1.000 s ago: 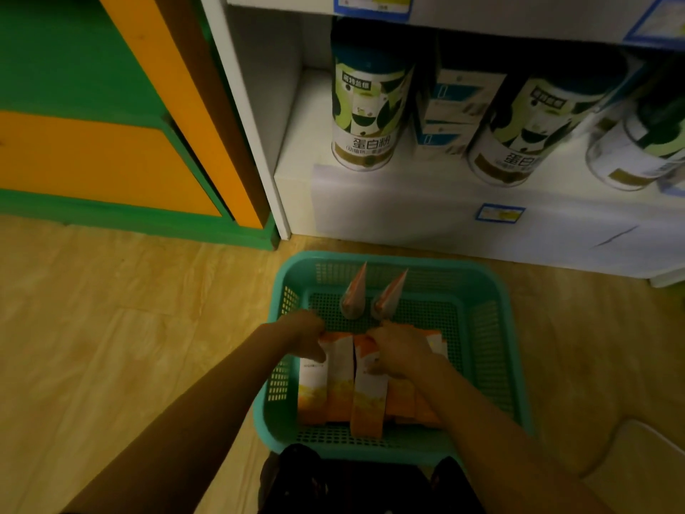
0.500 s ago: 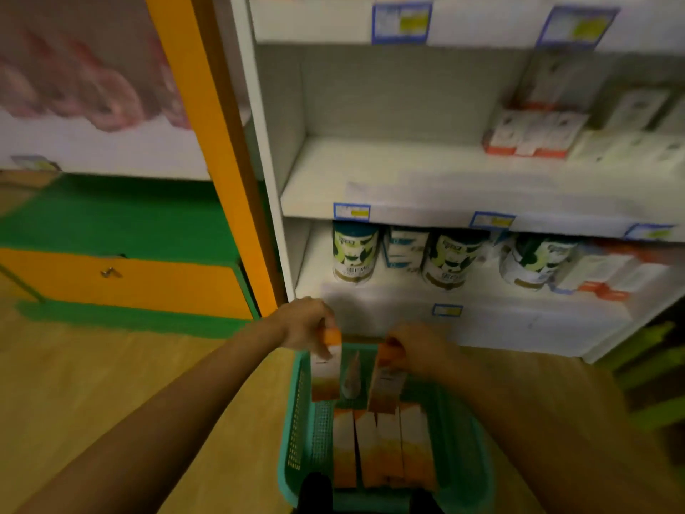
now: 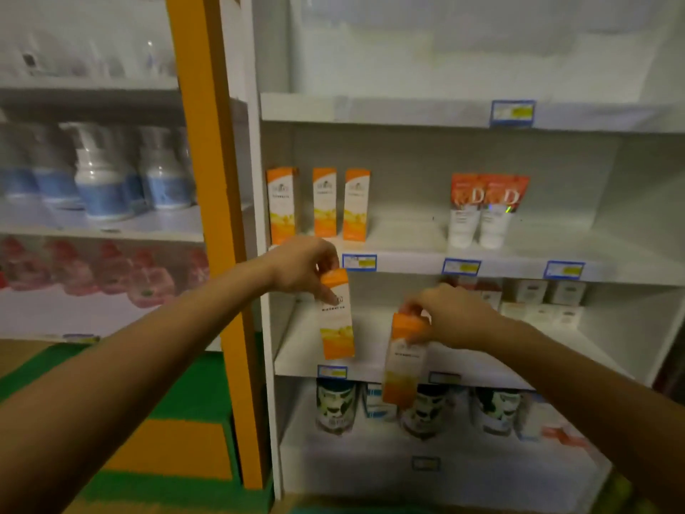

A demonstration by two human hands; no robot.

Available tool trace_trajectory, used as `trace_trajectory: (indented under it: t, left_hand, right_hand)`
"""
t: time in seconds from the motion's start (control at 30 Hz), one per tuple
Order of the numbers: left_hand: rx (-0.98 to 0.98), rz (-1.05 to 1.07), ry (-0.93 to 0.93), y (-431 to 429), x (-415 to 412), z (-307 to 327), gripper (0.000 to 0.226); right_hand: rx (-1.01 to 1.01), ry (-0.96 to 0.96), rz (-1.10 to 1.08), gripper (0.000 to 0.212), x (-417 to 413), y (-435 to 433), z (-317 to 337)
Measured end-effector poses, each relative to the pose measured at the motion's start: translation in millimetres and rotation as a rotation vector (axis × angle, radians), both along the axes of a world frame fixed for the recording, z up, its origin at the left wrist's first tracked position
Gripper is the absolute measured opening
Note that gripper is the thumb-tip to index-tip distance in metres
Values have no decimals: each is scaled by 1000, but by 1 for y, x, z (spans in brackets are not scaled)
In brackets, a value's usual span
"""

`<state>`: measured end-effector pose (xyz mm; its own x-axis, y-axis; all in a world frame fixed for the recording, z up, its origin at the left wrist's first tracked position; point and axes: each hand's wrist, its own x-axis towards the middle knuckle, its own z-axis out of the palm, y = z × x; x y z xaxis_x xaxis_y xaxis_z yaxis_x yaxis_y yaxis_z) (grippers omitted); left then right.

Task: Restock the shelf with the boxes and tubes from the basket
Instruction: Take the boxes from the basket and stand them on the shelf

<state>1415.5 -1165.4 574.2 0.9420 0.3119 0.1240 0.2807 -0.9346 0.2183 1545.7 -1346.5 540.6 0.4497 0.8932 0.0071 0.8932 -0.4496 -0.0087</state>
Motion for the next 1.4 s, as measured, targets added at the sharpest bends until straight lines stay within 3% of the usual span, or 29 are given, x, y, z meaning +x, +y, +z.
trace_trajectory:
  t: [0.27, 0.53, 0.8, 1.07, 1.4]
  left_hand:
    - [144, 17, -217, 16, 56, 88, 42]
    - [194, 56, -342, 40, 121, 96, 48]
    - [224, 67, -352, 64, 156, 75, 39]
    - [567, 98, -295, 72, 163, 65, 27]
    - [637, 108, -274, 71, 156, 60, 40]
  right_hand:
    - [127, -69, 6, 45, 35, 26, 102]
    - [235, -174, -101, 44, 80, 61, 151]
    - [323, -149, -187, 39, 117, 82, 147]
    - [317, -142, -234, 39, 133, 103, 137]
    - [254, -56, -244, 34, 146, 129, 125]
